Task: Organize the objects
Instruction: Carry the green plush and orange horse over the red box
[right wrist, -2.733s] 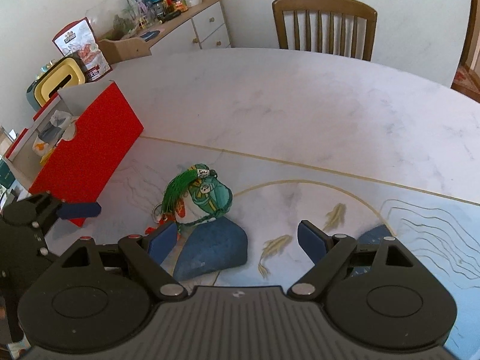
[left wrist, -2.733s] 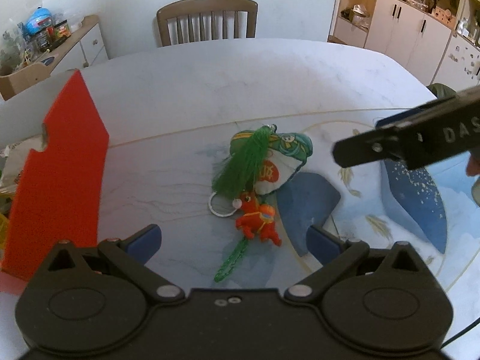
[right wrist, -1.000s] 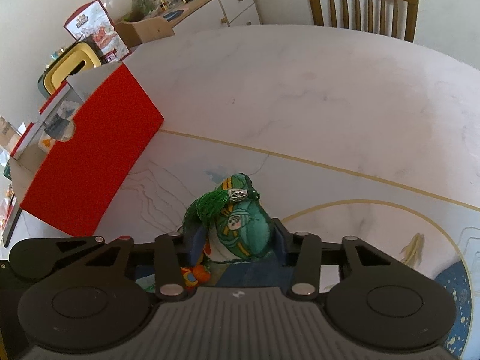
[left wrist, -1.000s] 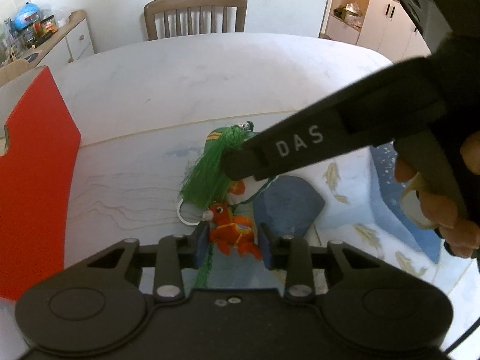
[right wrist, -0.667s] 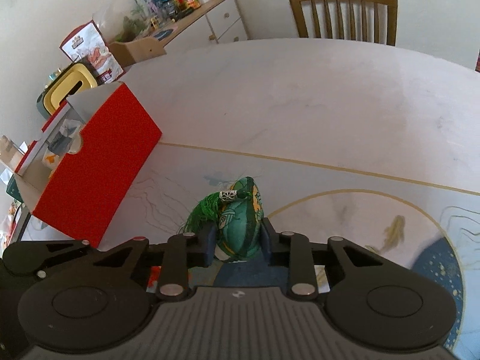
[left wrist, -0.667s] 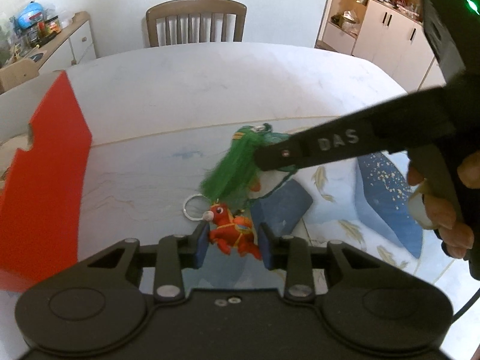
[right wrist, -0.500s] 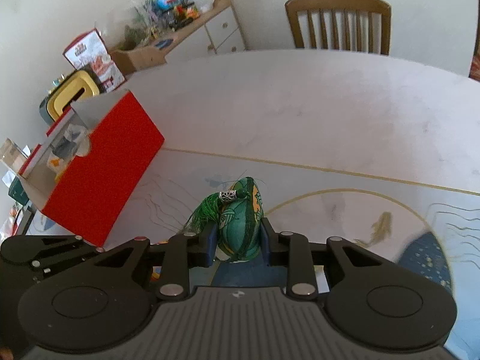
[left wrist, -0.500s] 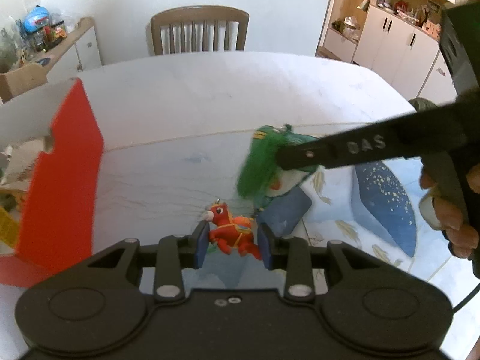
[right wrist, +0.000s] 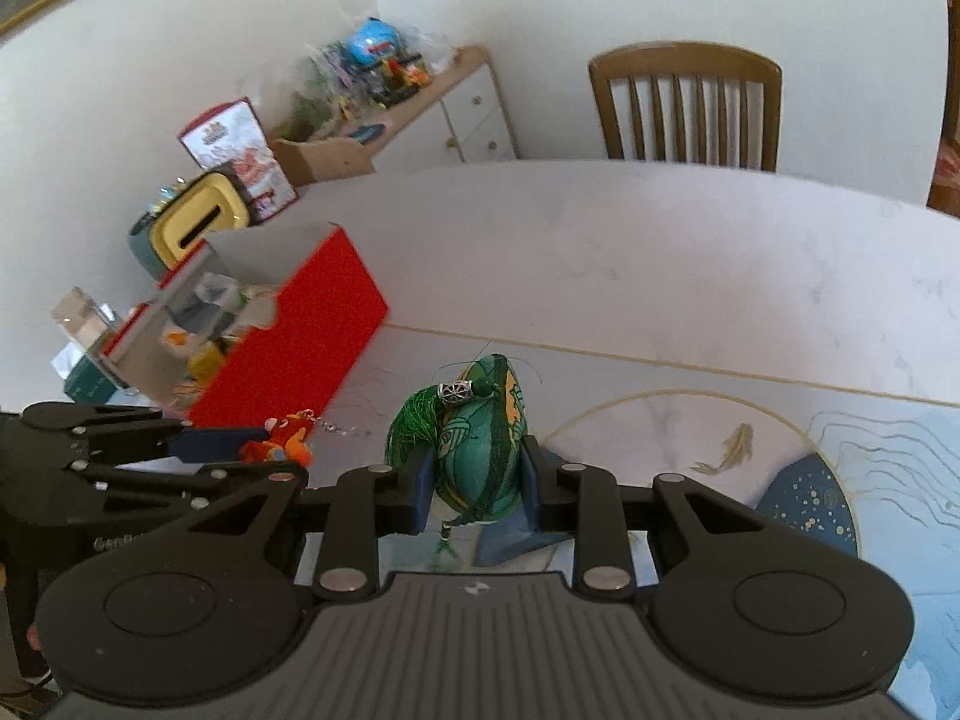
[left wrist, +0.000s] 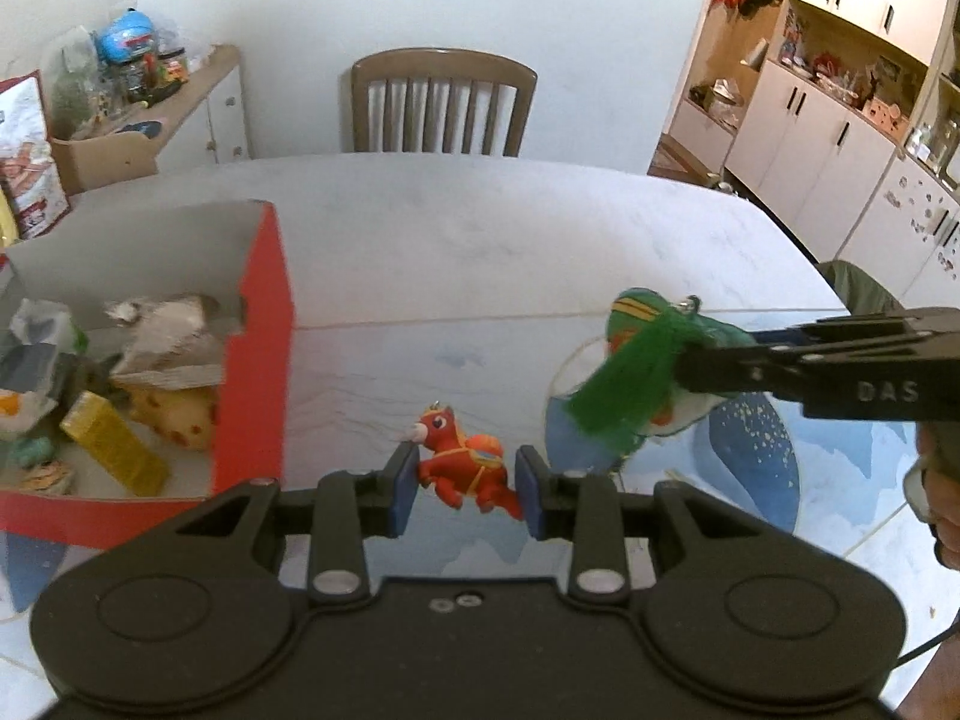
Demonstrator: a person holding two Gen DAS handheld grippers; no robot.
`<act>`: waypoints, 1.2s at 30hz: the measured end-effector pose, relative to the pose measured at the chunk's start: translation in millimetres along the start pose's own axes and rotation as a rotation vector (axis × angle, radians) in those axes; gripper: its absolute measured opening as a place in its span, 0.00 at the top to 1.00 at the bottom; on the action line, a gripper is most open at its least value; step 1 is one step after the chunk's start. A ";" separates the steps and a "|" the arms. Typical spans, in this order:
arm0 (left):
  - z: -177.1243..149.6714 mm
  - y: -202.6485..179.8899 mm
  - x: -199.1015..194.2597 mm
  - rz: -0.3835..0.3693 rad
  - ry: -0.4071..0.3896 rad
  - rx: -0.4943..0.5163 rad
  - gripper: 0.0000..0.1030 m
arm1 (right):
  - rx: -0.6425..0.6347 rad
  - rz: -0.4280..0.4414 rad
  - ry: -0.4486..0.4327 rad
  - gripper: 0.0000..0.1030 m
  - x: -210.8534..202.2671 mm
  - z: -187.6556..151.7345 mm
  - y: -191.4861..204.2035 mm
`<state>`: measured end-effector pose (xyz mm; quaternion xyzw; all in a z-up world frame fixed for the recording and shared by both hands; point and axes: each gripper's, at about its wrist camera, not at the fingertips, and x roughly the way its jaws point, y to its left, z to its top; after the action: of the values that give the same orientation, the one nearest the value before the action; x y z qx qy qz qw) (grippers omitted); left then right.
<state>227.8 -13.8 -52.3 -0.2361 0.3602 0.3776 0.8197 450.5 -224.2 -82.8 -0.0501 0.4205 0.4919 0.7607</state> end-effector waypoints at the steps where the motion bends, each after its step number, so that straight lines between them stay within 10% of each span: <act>1: 1.5 2.6 -4.8 0.003 -0.004 -0.001 0.68 | -0.005 0.004 -0.004 0.73 -3.8 1.2 3.3; 36: 67.7 194.0 -77.9 0.081 -0.059 -0.088 0.68 | -0.235 0.034 -0.043 0.73 8.3 101.8 195.8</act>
<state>67.1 112.8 27.9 -0.2457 0.3280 0.4329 0.8029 357.1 -68.4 42.8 -0.1213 0.3442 0.5517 0.7499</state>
